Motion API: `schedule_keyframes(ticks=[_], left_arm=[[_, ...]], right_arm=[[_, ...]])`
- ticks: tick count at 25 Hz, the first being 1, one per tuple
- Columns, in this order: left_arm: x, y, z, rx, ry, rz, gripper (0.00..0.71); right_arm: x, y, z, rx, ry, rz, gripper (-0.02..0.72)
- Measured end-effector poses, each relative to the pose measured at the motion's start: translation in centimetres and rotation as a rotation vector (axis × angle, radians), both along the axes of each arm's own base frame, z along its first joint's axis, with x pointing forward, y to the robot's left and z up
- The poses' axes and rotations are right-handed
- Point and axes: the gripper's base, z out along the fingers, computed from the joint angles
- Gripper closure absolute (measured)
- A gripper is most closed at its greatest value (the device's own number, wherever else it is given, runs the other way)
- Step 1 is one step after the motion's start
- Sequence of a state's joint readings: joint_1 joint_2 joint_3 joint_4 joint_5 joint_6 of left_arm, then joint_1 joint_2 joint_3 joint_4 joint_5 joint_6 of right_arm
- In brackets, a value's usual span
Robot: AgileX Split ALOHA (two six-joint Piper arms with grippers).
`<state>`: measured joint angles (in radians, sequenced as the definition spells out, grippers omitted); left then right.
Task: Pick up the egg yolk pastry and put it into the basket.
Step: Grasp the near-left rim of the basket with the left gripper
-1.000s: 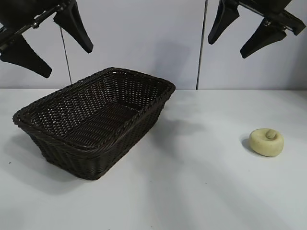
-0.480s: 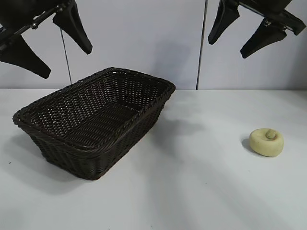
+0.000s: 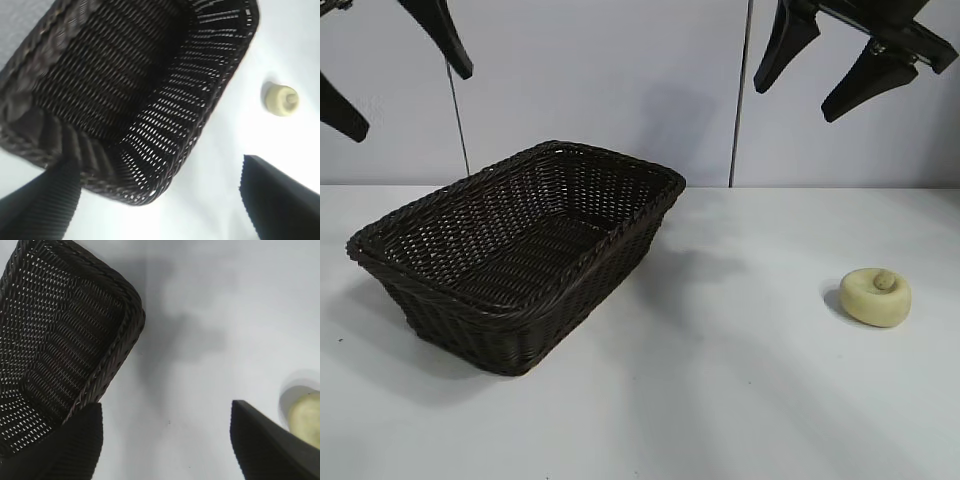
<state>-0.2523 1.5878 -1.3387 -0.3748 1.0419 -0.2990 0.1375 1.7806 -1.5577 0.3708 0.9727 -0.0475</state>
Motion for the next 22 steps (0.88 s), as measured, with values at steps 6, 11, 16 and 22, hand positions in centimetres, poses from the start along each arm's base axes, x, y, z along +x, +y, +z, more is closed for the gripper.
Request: schedule_keyframes(ticks=[6, 11, 16, 22], left_arm=[[-2.2, -0.6, -1.3, 0.04, 0.082, 0.098, 0.082], [-3.5, 0.1, -3.0, 0.043, 0.138, 0.233, 0.082], [-4.0, 0.4, -5.6, 0.017, 0.19, 0.389, 0.082], [-3.9, 0.6, -6.4, -0.02, 0.178, 0.487, 0.082]], right_arm=[[0.0, 0.0, 0.0, -0.002, 0.0, 0.0, 0.185], [0.0, 0.0, 0.0, -0.003, 0.002, 0.001, 0.185], [0.0, 0.0, 0.0, -0.003, 0.002, 0.001, 0.185], [0.0, 0.0, 0.0, -0.003, 0.002, 0.001, 0.185]])
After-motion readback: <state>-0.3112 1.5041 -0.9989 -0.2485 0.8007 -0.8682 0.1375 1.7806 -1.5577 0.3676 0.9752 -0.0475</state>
